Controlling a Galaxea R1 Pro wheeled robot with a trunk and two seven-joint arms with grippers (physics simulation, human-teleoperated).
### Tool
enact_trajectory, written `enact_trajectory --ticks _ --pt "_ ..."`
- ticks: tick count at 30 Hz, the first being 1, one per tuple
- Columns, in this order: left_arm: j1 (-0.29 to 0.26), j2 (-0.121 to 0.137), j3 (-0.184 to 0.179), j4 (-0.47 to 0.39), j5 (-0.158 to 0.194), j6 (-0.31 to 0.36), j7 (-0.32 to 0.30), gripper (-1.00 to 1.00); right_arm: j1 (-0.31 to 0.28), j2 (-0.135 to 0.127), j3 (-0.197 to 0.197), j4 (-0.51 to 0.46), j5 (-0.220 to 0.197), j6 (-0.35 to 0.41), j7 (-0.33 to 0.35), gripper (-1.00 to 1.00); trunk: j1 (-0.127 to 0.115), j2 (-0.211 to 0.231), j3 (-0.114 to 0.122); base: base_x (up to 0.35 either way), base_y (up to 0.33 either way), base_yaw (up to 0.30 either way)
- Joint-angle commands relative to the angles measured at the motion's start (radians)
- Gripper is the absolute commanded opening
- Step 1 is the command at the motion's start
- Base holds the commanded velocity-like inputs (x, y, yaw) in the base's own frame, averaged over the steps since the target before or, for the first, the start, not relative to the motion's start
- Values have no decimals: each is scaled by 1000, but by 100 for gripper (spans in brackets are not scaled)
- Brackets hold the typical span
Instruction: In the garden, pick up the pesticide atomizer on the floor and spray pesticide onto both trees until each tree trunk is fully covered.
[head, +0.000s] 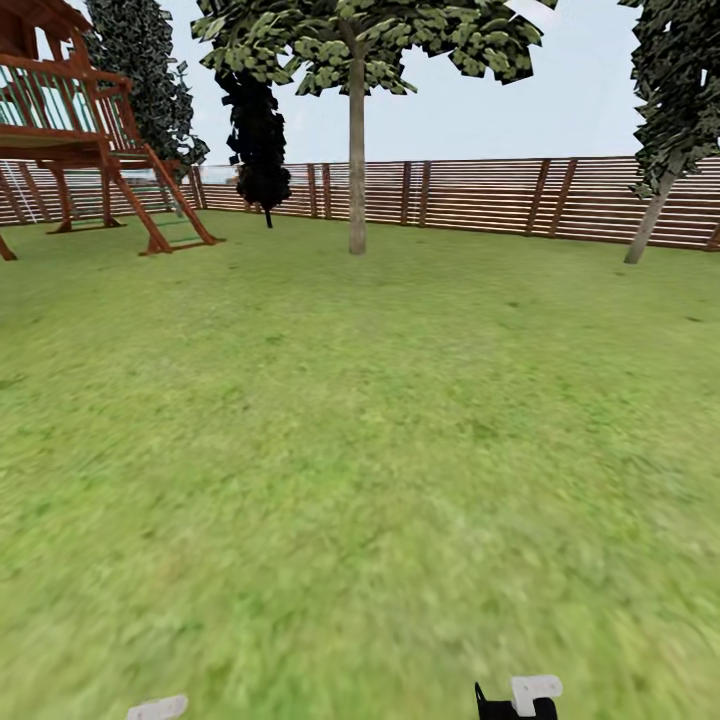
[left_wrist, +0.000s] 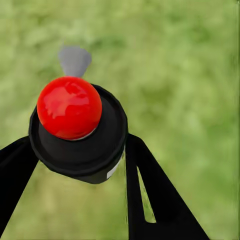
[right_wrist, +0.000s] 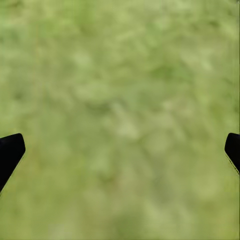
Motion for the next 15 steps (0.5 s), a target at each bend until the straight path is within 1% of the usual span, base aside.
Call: enact_trajectory --ticks 1,15 --pt "0 0 0 0 0 0 0 -100 0 0 0 0 0 0 0 100 0 0 0 339 0 0" --pt "0 0 0 0 0 0 0 -100 0 0 0 0 0 0 0 100 0 0 0 339 0 0"
